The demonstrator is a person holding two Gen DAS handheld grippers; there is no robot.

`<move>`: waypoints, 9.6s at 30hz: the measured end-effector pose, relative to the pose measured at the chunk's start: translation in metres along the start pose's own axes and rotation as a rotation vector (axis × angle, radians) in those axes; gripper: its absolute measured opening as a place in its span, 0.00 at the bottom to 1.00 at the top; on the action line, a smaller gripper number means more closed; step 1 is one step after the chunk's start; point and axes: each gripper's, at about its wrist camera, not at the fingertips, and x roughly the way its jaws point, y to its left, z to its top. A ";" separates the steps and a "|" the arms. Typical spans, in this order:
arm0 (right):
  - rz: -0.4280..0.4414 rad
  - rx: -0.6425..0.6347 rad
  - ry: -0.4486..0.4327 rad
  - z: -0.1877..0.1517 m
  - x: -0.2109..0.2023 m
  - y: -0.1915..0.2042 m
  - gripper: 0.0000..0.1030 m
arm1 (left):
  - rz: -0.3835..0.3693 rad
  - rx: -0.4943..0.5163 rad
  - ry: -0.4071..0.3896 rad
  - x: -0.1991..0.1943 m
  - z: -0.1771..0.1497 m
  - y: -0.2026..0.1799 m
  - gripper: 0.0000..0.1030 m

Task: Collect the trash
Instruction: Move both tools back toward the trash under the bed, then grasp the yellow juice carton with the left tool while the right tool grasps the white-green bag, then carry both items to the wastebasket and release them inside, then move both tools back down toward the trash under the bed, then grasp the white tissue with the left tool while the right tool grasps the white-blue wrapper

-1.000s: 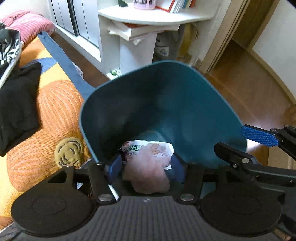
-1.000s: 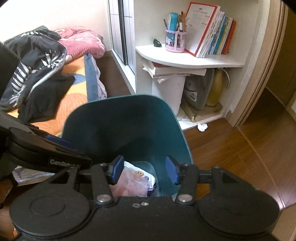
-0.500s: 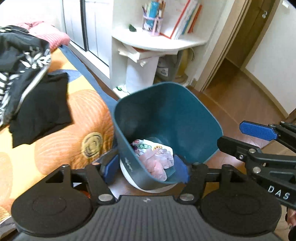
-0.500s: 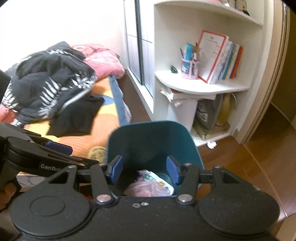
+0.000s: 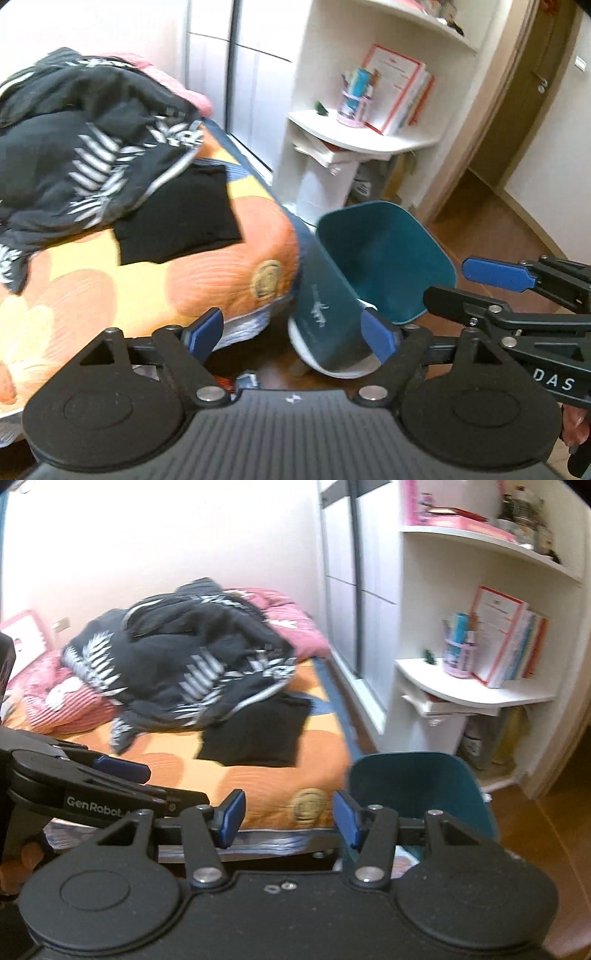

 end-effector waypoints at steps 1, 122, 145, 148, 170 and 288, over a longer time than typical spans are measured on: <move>0.008 -0.009 -0.004 -0.001 0.002 0.009 0.51 | 0.008 -0.008 -0.009 -0.006 -0.005 0.007 0.79; 0.257 -0.434 0.325 -0.150 0.120 0.157 0.06 | 0.356 -0.873 0.332 0.094 -0.257 0.225 0.50; -0.020 -0.215 -0.079 -0.035 0.004 0.015 0.05 | 0.106 -0.488 -0.039 -0.001 -0.053 0.089 0.50; -0.077 -0.188 -0.098 -0.026 0.001 -0.013 0.05 | 0.073 -0.427 -0.044 0.011 -0.023 0.064 0.49; -0.220 0.165 0.049 -0.047 0.088 -0.188 0.05 | -0.061 -0.134 0.142 0.180 0.080 -0.106 0.49; -0.171 0.252 0.805 -0.274 0.478 -0.006 0.51 | 0.164 -0.180 0.634 0.354 -0.296 0.332 0.85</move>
